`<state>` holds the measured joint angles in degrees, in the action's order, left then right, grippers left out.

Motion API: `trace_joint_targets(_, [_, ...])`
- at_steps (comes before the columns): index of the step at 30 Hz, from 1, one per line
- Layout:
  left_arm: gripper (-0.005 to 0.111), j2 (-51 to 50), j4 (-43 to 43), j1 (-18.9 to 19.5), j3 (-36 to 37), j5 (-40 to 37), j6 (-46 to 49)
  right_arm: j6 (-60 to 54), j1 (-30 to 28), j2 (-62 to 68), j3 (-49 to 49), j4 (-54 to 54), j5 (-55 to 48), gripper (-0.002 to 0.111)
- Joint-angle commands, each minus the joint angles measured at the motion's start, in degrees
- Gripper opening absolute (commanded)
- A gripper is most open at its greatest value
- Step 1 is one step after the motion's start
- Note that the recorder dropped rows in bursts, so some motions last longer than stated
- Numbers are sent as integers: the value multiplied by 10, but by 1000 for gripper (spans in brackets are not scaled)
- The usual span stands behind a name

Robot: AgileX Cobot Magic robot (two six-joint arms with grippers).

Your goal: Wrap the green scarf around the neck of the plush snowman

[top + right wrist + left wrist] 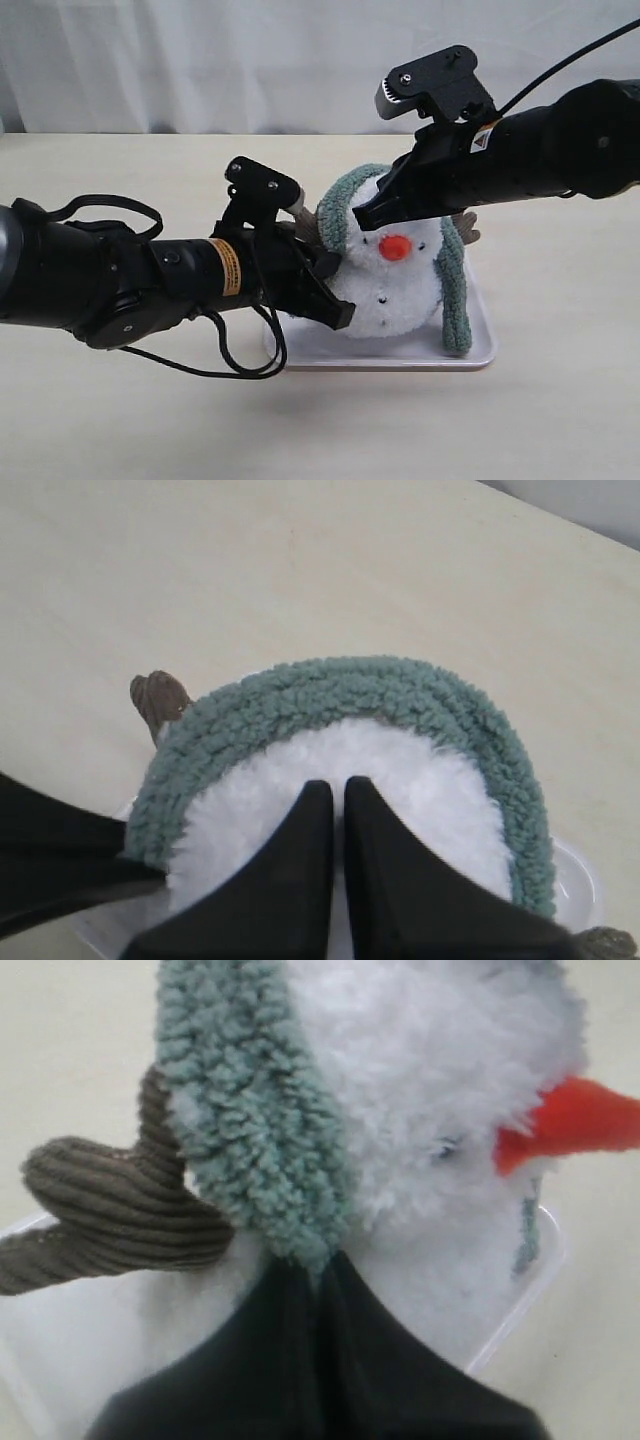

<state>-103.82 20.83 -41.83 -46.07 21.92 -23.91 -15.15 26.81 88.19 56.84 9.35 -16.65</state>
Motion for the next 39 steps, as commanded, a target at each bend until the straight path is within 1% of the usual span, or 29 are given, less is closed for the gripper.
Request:
trace_joint_targets(1, [0, -1, 14, -19, 1, 5, -5, -12, 0, 3, 5, 2, 11, 4])
trace_joint_targets(6, [0, -1, 15, -22, 1, -25, -4, -27, 0, 3, 5, 2, 17, 4])
trace_joint_targets(9, [0, -1, 26, -22, 1, -74, -3, -48, 0, -7, 5, 2, 35, 4])
trace_joint_targets(11, [0, -1, 26, -22, 1, -90, -3, -48, 0, -10, 5, 2, 44, 4])
trace_joint_targets(18, [0, -1, 26, -22, 1, -81, -17, -47, 0, -9, 4, 7, 42, 4])
trace_joint_targets(21, [0, -1, 26, -23, 1, -89, -21, -47, 0, -9, 4, 7, 39, 4])
trace_joint_targets(28, [0, -1, 41, -62, 1, -115, -17, -47, 0, -9, 4, 7, 26, 4])
trace_joint_targets(39, [0, -1, 39, -61, 1, -134, -37, -51, 0, -9, 4, 7, 8, 4])
